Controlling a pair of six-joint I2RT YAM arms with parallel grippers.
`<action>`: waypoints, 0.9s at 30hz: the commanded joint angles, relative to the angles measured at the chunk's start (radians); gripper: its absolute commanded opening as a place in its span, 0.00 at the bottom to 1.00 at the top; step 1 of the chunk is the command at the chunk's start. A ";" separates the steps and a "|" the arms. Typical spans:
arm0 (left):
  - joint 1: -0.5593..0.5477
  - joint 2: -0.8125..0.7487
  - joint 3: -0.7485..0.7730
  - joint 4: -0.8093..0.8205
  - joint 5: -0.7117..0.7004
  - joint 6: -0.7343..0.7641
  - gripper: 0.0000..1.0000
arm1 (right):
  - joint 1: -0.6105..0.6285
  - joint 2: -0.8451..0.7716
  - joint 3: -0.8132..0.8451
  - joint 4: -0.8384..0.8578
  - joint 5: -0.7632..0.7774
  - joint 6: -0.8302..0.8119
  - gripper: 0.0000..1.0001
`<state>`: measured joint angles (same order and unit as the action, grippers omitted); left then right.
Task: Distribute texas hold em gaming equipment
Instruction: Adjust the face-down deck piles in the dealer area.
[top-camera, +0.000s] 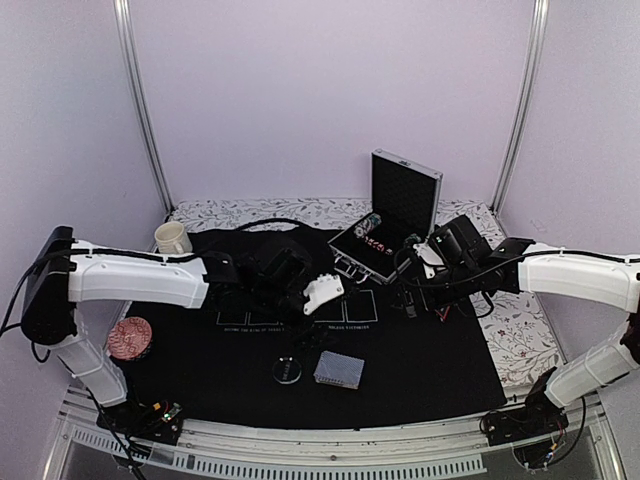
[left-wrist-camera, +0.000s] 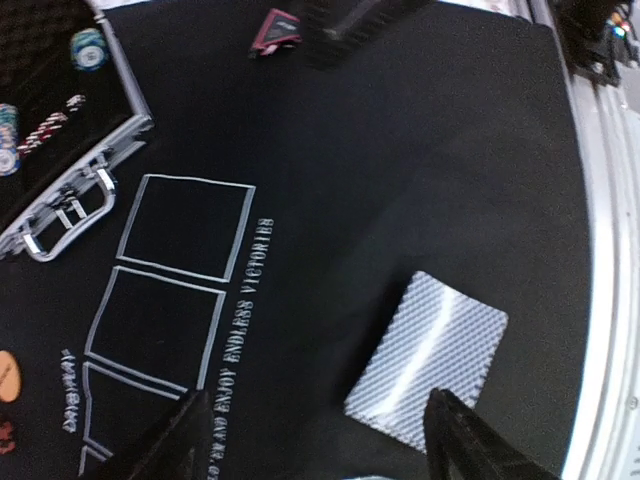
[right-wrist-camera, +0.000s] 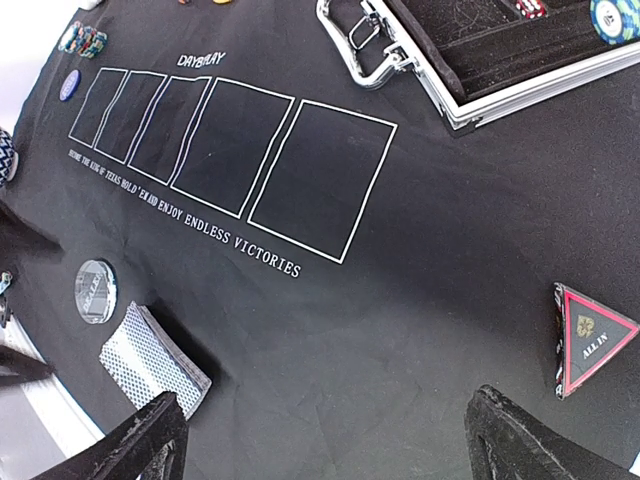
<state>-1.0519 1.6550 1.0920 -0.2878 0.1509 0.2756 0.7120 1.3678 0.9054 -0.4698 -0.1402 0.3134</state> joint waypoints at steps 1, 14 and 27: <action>0.042 -0.040 -0.034 0.027 -0.126 -0.418 0.71 | -0.004 -0.017 -0.001 0.002 0.014 0.015 0.99; -0.033 0.090 -0.024 -0.054 -0.212 -0.618 0.69 | -0.005 0.005 -0.012 -0.012 0.008 0.016 0.99; -0.068 0.182 0.006 -0.090 -0.213 -0.576 0.69 | -0.005 0.027 -0.021 -0.007 0.005 0.015 0.99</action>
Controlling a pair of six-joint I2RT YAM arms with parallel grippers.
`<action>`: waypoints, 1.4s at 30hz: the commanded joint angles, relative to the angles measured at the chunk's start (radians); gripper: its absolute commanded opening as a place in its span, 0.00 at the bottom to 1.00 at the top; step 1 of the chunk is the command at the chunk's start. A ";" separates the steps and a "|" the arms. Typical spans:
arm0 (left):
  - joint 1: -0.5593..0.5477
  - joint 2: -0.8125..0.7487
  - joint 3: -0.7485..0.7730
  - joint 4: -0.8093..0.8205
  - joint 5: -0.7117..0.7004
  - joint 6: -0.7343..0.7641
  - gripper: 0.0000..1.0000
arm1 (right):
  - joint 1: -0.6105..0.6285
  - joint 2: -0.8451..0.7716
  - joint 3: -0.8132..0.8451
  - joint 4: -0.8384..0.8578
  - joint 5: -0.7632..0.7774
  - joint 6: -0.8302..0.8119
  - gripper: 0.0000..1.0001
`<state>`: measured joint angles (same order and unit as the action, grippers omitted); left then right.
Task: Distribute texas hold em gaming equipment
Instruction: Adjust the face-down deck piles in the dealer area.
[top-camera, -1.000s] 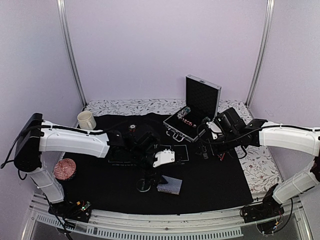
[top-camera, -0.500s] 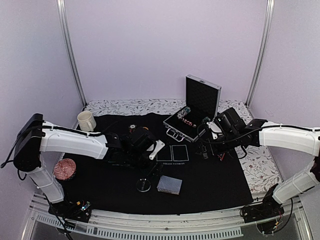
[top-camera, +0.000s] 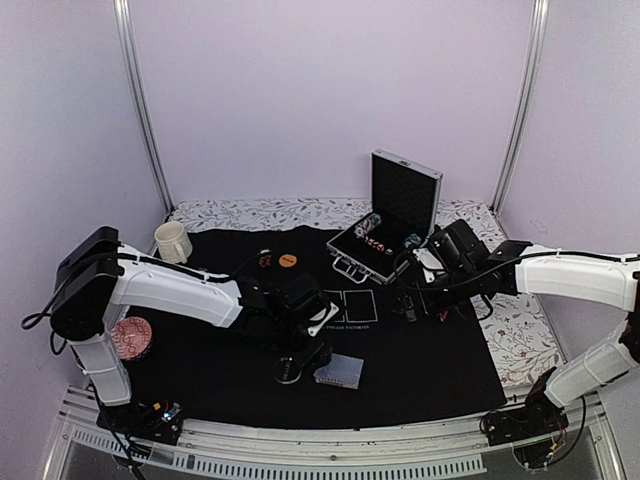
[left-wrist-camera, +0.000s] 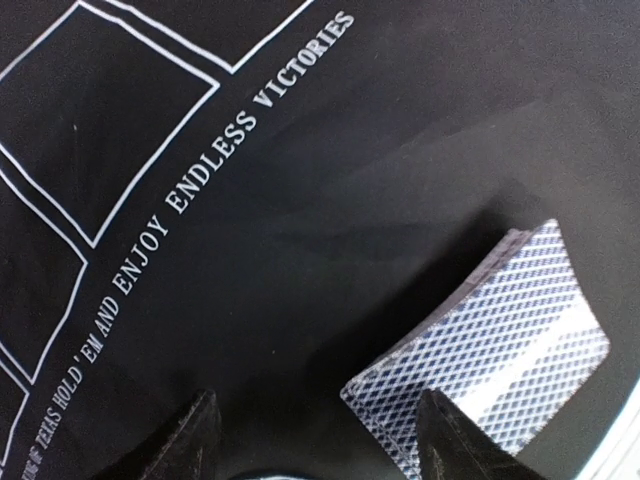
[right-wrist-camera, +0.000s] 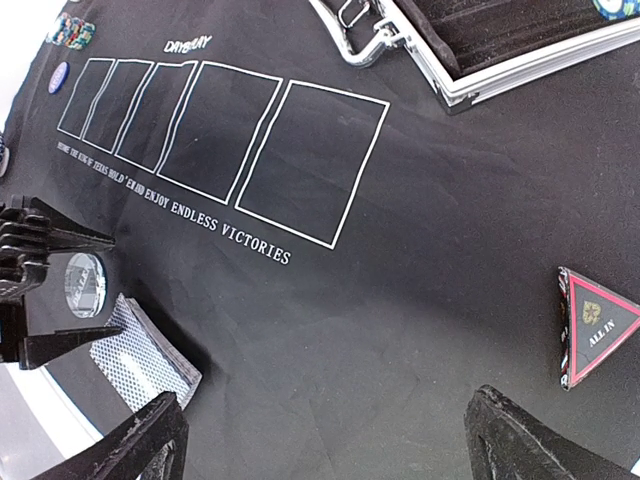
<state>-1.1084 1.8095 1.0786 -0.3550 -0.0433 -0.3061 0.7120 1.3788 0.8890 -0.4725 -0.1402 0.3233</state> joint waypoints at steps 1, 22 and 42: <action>-0.011 0.029 0.018 -0.028 -0.022 0.006 0.69 | -0.004 0.018 -0.005 -0.005 0.005 0.005 0.99; -0.011 -0.046 -0.019 -0.068 -0.023 0.043 0.71 | -0.005 0.033 0.010 -0.019 0.003 -0.007 0.99; 0.071 -0.058 -0.051 0.016 0.259 -0.045 0.45 | -0.001 0.041 -0.030 0.047 -0.153 0.030 0.97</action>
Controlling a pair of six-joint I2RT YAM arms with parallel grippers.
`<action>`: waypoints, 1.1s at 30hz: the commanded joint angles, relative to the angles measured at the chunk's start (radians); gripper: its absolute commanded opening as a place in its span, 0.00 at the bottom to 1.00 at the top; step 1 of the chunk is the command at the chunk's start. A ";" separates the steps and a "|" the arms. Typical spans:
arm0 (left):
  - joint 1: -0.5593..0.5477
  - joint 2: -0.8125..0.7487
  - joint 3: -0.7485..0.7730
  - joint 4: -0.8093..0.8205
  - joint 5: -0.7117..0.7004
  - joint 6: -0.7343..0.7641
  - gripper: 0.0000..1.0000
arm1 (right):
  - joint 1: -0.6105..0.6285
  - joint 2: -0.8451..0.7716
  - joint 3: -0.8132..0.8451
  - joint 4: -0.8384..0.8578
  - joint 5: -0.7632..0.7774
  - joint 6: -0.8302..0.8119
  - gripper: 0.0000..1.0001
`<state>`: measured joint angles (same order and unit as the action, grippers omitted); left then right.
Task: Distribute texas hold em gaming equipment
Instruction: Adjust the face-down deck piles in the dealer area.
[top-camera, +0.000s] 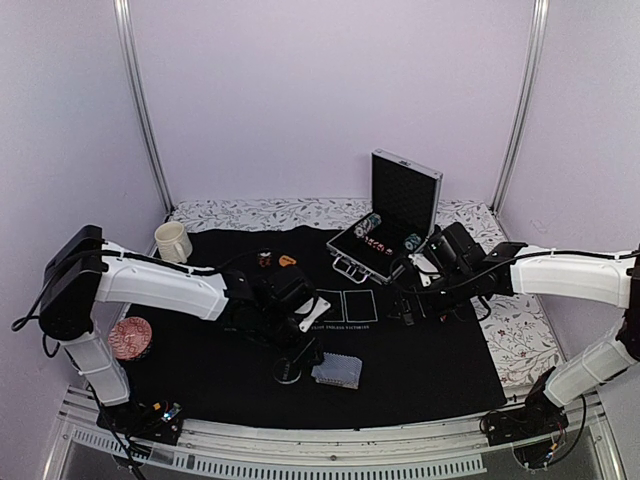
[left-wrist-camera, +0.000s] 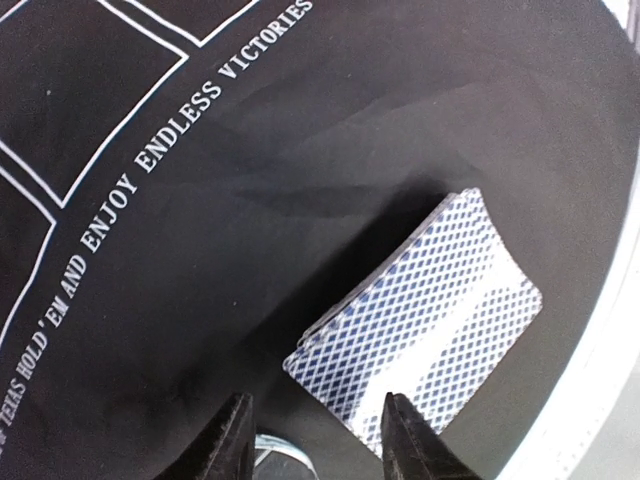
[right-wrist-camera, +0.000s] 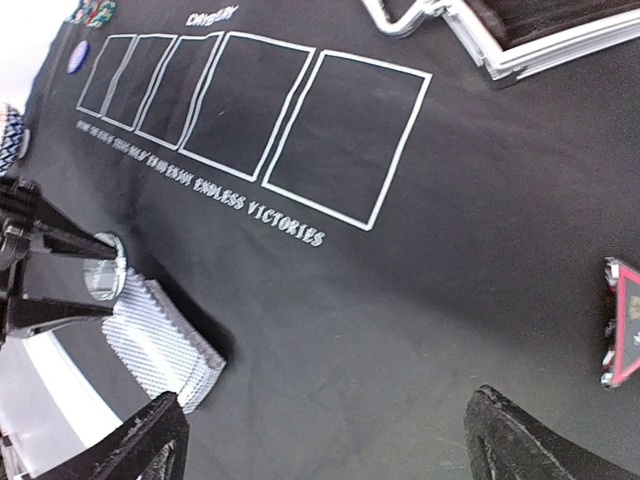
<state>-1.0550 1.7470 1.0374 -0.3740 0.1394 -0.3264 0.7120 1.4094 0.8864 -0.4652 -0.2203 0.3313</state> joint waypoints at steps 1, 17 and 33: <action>0.017 0.005 -0.011 0.041 0.085 -0.025 0.45 | 0.001 0.011 -0.034 0.049 -0.093 0.028 0.95; 0.054 0.001 -0.056 0.081 0.120 -0.049 0.39 | 0.140 0.175 -0.104 0.266 -0.380 0.128 0.45; 0.067 -0.001 -0.083 0.124 0.145 -0.060 0.38 | 0.185 0.314 -0.054 0.300 -0.353 0.161 0.33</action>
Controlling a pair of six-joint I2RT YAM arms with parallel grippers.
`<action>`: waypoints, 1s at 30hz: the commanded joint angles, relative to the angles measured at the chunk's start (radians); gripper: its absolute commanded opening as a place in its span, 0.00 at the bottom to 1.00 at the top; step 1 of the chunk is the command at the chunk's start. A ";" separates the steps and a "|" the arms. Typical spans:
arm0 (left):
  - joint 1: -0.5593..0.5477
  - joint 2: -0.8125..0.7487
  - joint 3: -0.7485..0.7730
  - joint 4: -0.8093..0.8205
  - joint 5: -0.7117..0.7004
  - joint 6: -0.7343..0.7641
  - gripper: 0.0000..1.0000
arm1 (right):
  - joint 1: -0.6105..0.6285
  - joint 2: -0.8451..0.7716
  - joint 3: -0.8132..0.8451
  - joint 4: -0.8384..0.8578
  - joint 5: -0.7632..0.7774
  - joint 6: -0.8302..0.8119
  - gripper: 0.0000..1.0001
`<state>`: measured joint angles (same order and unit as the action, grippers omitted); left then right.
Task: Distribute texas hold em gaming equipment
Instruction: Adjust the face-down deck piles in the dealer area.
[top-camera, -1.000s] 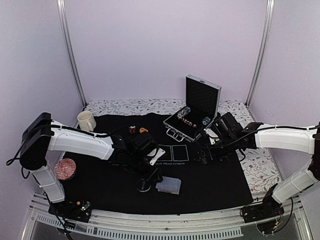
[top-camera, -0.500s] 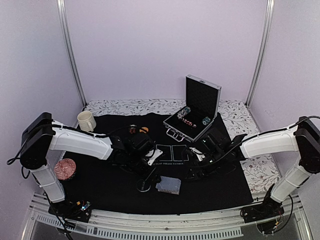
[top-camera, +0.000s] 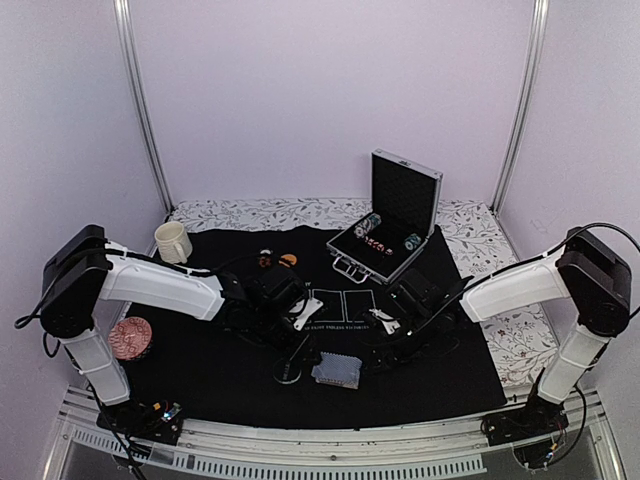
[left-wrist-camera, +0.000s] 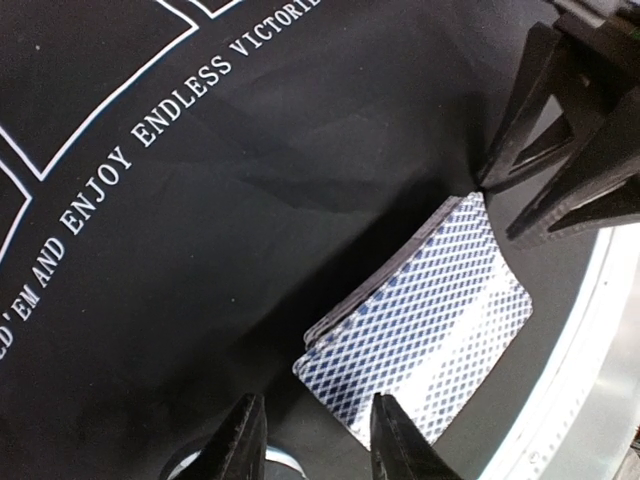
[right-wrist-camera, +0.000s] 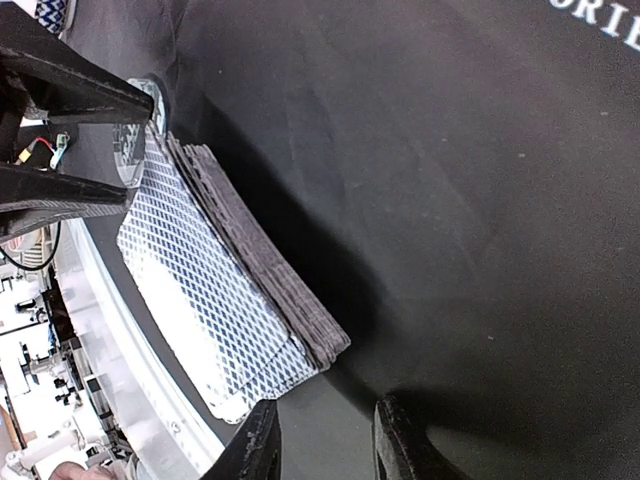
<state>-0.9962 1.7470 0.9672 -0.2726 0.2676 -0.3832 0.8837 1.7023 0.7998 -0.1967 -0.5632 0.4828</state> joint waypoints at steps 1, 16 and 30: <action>0.009 -0.001 -0.014 0.023 0.017 -0.002 0.38 | 0.013 0.023 0.033 0.031 -0.008 0.008 0.33; 0.016 -0.006 -0.031 0.039 0.026 -0.006 0.37 | 0.016 0.041 0.067 -0.003 0.089 0.027 0.28; 0.017 0.004 -0.038 0.065 0.057 -0.015 0.37 | 0.066 0.093 0.104 -0.029 0.130 0.035 0.26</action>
<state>-0.9916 1.7470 0.9440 -0.2363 0.2985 -0.3923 0.9264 1.7546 0.8761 -0.2062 -0.4595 0.5117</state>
